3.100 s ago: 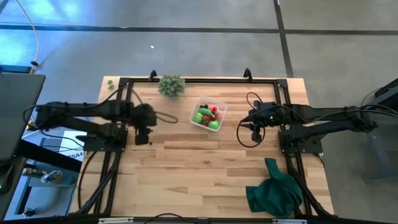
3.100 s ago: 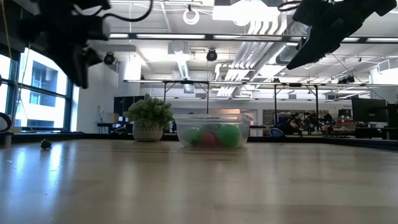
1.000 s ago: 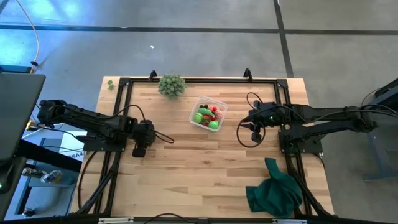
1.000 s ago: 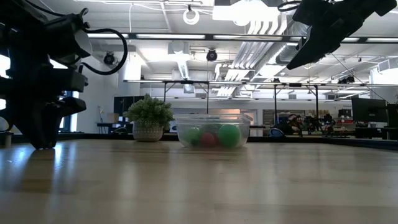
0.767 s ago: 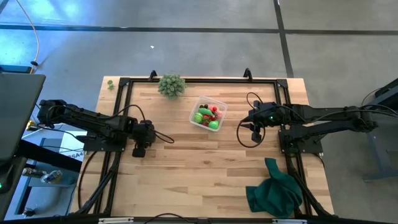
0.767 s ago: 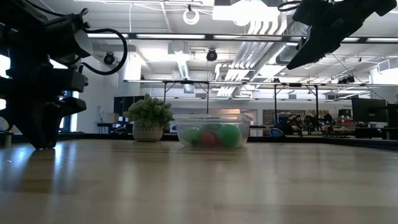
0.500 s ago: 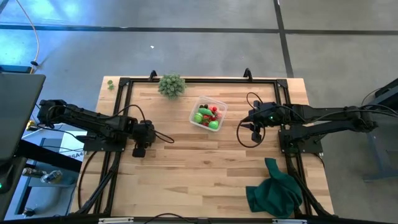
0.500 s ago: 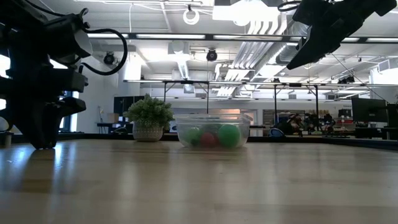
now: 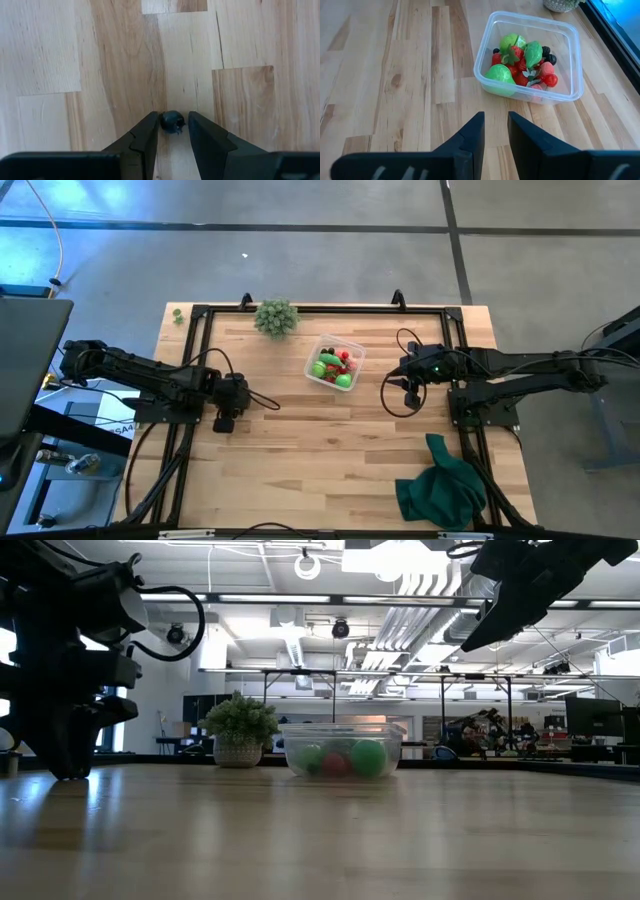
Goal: Pick and placing Produce into tupperware
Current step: Put the blueberry into the transparent container
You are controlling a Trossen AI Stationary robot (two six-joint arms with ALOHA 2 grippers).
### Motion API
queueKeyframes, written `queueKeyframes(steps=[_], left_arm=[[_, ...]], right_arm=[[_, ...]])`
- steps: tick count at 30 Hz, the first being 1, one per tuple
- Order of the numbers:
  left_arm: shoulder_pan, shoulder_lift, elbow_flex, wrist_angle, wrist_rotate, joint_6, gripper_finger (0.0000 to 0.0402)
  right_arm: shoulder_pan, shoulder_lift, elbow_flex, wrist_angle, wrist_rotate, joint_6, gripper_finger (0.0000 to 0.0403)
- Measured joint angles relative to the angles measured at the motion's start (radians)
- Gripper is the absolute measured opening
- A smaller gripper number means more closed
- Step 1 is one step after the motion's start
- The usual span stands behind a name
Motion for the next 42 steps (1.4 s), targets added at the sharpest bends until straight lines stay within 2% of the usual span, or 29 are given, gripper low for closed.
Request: queueKeyframes(steps=[16, 25, 32, 36, 42], left_arm=[[0.000, 0.000, 0.000, 0.001, -0.013, -0.018, 0.0097], [0.000, 0.000, 0.000, 0.008, -0.010, -0.019, 0.0047], [0.000, 0.002, -0.001, 0.019, -0.008, -0.019, 0.0074], [0.000, 0.006, 0.023, 0.030, -0.007, -0.018, 0.0074], [0.001, 0.004, 0.113, 0.130, -0.007, 0.022, 0.0039]], right_arm=[[0.000, 0.000, 0.000, 0.000, 0.000, 0.000, 0.0075], [0.000, 0.000, 0.000, 0.000, 0.000, 0.000, 0.0075], [0.000, 0.000, 0.000, 0.000, 0.000, 0.000, 0.0075], [0.000, 0.000, 0.000, 0.000, 0.000, 0.000, 0.0075], [0.000, 0.000, 0.000, 0.000, 0.000, 0.000, 0.0075]])
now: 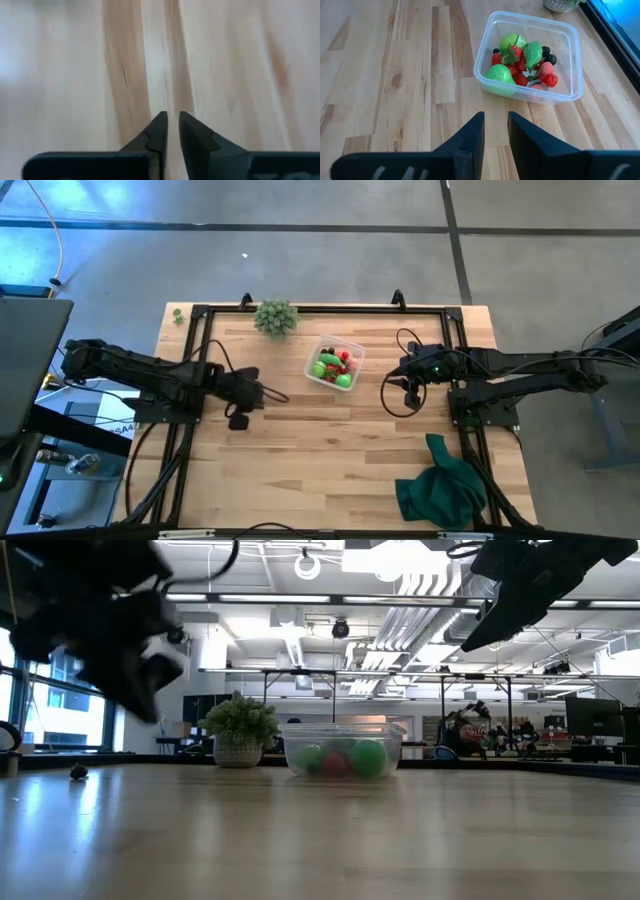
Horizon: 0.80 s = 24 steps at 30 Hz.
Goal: Pick and placing Produce into tupperware
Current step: Put the blueberry into the transparent container
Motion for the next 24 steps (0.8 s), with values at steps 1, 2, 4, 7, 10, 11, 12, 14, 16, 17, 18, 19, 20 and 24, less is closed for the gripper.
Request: queueKeyframes(steps=[1, 2, 4, 7, 10, 11, 12, 14, 16, 17, 18, 19, 20, 24], left_arm=[[0.000, 0.000, 0.022, 0.022, -0.002, 0.013, 0.0032], [0.000, -0.001, 0.047, 0.033, -0.010, 0.028, 0.0026], [0.000, -0.001, 0.104, 0.030, -0.029, 0.066, 0.0014], [0.000, -0.002, 0.204, 0.006, -0.032, 0.139, 0.0003], [0.000, -0.002, 0.292, -0.104, -0.031, 0.194, 0.0004], [0.000, 0.000, 0.316, -0.148, -0.030, 0.198, 0.0007], [0.000, 0.004, 0.335, -0.197, -0.030, 0.199, 0.0012], [0.000, 0.006, 0.351, -0.301, -0.030, 0.199, 0.0025], [0.000, 0.010, 0.348, -0.379, -0.029, 0.196, 0.0040], [0.000, 0.015, 0.339, -0.404, -0.028, 0.191, 0.0049], [0.000, 0.020, 0.324, -0.430, -0.027, 0.175, 0.0058], [0.000, 0.024, 0.307, -0.454, -0.027, 0.159, 0.0068], [0.000, 0.030, 0.294, -0.459, -0.027, 0.144, 0.0078], [0.000, 0.047, 0.242, -0.447, -0.023, 0.120, 0.0120]], right_arm=[[0.000, 0.000, 0.000, 0.000, 0.000, 0.000, 0.0075], [0.000, 0.000, 0.000, 0.000, 0.000, 0.000, 0.0075], [0.000, 0.000, 0.000, 0.000, 0.000, 0.000, 0.0075], [0.000, 0.000, 0.000, 0.000, 0.000, 0.000, 0.0075], [0.000, 0.000, 0.000, 0.000, 0.000, 0.000, 0.0075], [0.000, 0.000, 0.000, 0.000, 0.000, 0.000, 0.0075], [0.000, 0.000, 0.000, 0.000, 0.000, 0.000, 0.0075], [0.000, 0.000, 0.000, 0.000, 0.000, 0.000, 0.0075], [0.000, 0.000, 0.000, 0.000, 0.000, 0.000, 0.0075], [0.000, 0.000, 0.000, 0.000, 0.000, 0.000, 0.0075], [0.000, 0.000, 0.000, 0.000, 0.000, 0.000, 0.0075], [0.000, 0.000, 0.000, 0.000, 0.000, 0.000, 0.0075], [0.000, 0.000, 0.000, 0.000, 0.000, 0.000, 0.0075], [0.000, 0.000, 0.000, 0.000, 0.000, 0.000, 0.0075]])
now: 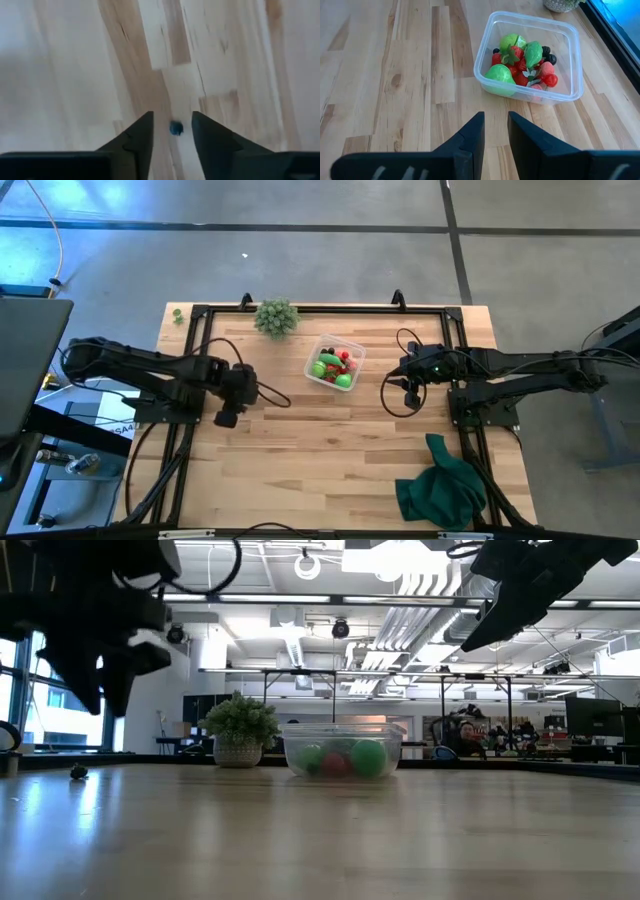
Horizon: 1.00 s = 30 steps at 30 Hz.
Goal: Pick and placing Produce into tupperware
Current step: Put the blueberry into the transparent container
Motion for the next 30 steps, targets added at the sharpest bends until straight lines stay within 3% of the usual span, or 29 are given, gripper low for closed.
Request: queueKeyframes(steps=[7, 13, 20, 30], left_arm=[[0.000, 0.050, -0.097, 0.031, 0.002, -0.023, 0.0184], [0.000, 0.077, -0.165, 0.145, 0.061, -0.026, 0.0208], [0.000, 0.076, -0.236, 0.190, 0.049, -0.029, 0.0204], [0.000, 0.075, -0.253, 0.241, 0.016, -0.026, 0.0168]], right_arm=[[0.000, 0.000, 0.000, 0.000, 0.000, 0.000, 0.0075], [0.000, 0.000, 0.000, 0.000, 0.000, 0.000, 0.0075], [0.000, 0.000, 0.000, 0.000, 0.000, 0.000, 0.0075], [0.000, 0.000, 0.000, 0.000, 0.000, 0.000, 0.0075]])
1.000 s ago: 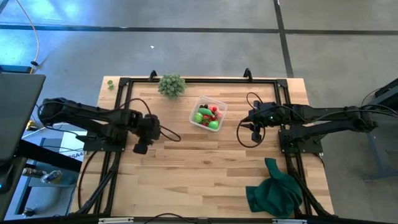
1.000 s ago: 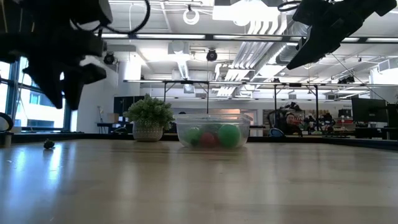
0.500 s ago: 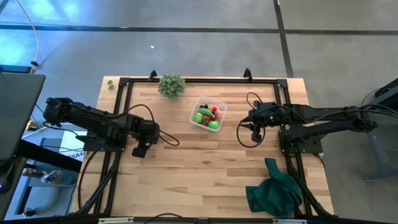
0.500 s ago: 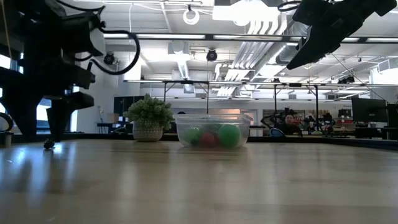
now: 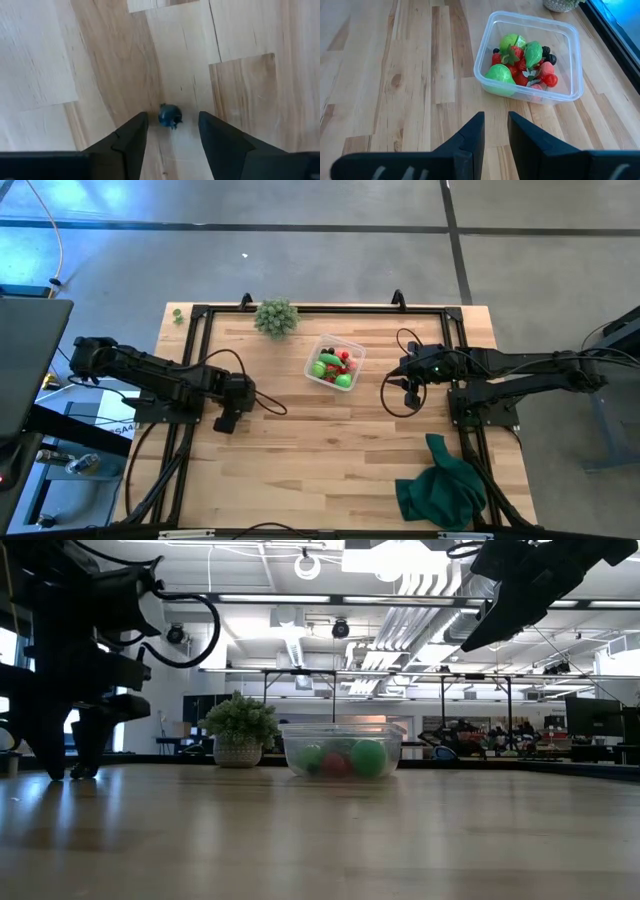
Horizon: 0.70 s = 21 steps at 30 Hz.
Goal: Pick and placing Produce into tupperware
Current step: Put the blueberry into the transparent container
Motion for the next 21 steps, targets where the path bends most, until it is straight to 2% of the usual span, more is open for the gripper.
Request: queueKeyframes(steps=[4, 12, 21], left_arm=[[0.000, 0.001, 0.001, 0.060, -0.002, 0.004, 0.0152], [0.000, 0.001, 0.000, 0.016, 0.004, 0.004, 0.0123], [0.000, 0.001, 0.000, 0.028, 0.023, -0.002, 0.0114]], right_arm=[[0.000, 0.000, 0.000, 0.000, 0.000, 0.000, 0.0075], [0.000, 0.000, 0.000, 0.000, 0.000, 0.000, 0.0075], [0.000, 0.000, 0.000, 0.000, 0.000, 0.000, 0.0075]])
